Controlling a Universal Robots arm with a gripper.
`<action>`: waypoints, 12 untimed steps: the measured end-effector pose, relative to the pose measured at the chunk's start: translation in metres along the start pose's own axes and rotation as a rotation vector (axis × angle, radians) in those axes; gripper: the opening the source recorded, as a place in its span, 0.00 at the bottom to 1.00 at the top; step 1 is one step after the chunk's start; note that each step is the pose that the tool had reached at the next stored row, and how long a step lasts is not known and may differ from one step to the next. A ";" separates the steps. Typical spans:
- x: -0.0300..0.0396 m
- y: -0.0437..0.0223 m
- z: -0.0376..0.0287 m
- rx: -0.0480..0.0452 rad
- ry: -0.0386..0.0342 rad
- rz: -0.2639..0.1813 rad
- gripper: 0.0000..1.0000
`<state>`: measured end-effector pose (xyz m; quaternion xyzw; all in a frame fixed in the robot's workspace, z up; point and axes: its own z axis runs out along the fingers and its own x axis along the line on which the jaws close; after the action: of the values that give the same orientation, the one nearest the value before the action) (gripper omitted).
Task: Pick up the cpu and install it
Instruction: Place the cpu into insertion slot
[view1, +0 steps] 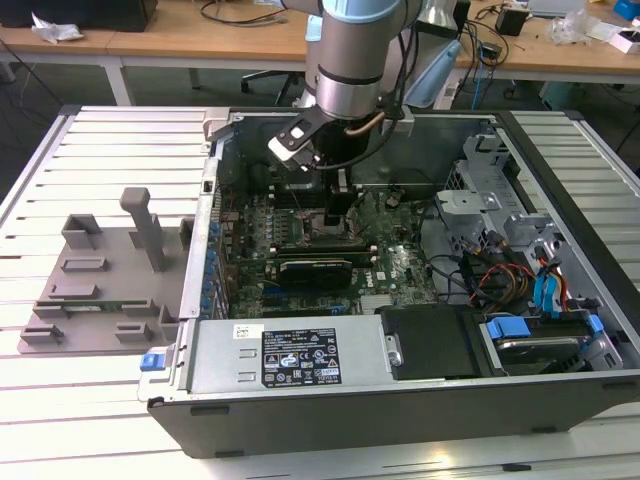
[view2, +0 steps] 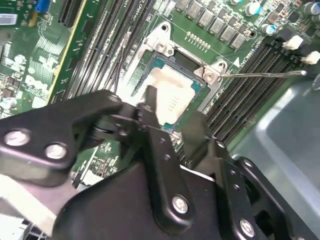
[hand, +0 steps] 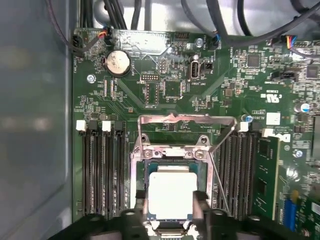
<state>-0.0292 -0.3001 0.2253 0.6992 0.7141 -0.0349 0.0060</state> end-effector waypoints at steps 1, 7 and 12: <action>-0.0002 -0.0002 -0.0039 0.0000 -0.0001 0.000 0.42; -0.0010 -0.0007 -0.0180 -0.0002 0.0000 0.000 0.11; -0.0018 -0.0013 -0.0310 -0.0002 0.0000 0.000 0.11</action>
<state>-0.0292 -0.3001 0.2564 0.6992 0.7141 -0.0348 0.0060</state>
